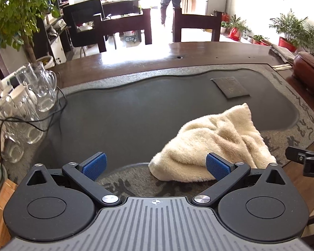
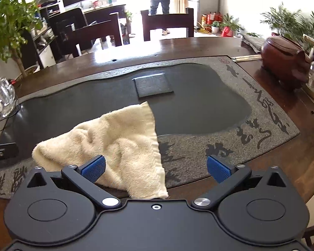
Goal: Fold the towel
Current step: 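Move both tools toward the crumpled cream towel on the tray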
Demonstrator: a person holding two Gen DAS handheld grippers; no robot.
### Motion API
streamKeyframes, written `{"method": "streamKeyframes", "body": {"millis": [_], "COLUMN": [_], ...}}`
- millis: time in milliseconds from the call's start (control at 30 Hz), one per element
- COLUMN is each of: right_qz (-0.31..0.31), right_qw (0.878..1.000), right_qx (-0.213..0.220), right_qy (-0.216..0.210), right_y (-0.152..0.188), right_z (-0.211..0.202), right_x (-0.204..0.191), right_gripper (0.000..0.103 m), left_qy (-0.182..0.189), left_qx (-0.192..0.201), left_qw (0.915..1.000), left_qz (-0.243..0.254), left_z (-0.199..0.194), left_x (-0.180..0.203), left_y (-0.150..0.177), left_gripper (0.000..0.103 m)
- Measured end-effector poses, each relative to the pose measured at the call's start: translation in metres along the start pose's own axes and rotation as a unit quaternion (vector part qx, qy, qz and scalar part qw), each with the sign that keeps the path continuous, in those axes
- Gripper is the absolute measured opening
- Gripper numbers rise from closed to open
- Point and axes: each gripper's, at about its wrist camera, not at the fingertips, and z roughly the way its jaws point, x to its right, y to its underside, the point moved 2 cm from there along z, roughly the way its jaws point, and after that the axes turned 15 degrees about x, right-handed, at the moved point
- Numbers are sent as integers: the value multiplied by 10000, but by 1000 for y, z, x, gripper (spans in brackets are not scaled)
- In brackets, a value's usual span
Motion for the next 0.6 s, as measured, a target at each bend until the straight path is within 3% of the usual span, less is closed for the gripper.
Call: {"method": "streamKeyframes", "body": {"millis": [267,400,600], "right_qz": [-200,-317,-486], "right_qw": [9997,9993,9953], "right_qx": [-119,-80,-158], "right_qy": [35,-181,-823], "right_y": [7,10,16], "right_z": [-11,-6,9], "right_x": [-8,-4,-2], "right_gripper": [103,103,103], "left_qy": [255,45,-574], "left_qx": [-65,-105,-260], "left_qw": [9996,9999,9980], "left_qz": [81,19,58], "left_z": [-2,0,0], "left_x": [16,21,35], "left_y": [2,2,5], "left_gripper": [103,103,103]}}
